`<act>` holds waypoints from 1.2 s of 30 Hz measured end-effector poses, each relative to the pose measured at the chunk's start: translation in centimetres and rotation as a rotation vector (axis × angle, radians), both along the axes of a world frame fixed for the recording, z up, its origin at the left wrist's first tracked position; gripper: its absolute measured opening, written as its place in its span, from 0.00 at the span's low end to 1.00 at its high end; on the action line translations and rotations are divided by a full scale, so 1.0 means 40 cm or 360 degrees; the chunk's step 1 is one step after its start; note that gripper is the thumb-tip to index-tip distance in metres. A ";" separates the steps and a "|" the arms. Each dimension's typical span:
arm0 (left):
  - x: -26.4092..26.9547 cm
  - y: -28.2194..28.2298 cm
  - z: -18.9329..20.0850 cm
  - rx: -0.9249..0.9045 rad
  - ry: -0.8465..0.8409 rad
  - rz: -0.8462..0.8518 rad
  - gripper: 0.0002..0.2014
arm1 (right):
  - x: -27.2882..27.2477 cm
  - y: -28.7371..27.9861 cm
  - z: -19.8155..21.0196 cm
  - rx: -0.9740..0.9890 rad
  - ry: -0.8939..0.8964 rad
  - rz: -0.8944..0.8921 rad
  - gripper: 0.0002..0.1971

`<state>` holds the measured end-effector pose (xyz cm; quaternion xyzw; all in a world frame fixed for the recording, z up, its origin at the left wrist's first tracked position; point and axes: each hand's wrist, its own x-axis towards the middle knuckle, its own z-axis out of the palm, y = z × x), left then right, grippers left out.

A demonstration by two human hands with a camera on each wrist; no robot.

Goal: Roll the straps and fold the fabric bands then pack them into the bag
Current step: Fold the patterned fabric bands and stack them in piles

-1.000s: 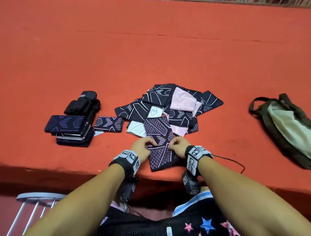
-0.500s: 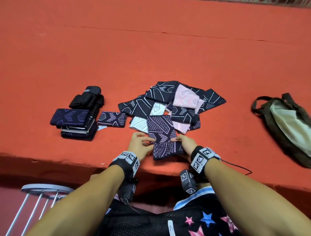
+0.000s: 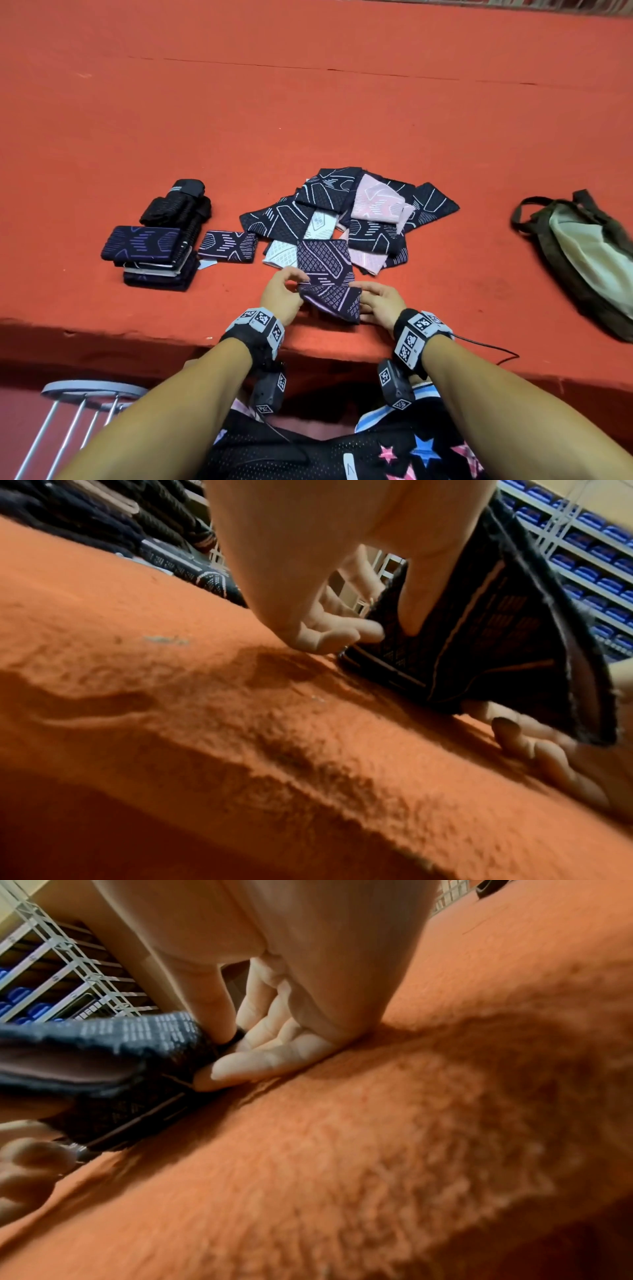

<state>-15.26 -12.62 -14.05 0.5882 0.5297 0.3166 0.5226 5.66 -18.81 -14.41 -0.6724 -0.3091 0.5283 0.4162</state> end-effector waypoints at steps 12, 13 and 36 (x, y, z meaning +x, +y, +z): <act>0.008 0.012 -0.019 -0.0261 -0.0025 0.0058 0.14 | -0.012 0.008 0.025 0.0060 -0.0147 0.0114 0.06; 0.007 0.013 -0.021 -0.0250 0.0024 0.0065 0.17 | -0.014 0.010 0.028 0.0090 -0.0175 0.0111 0.07; -0.023 -0.018 -0.053 0.0094 0.0349 -0.0025 0.16 | -0.019 0.000 -0.031 0.0038 -0.0793 0.0113 0.08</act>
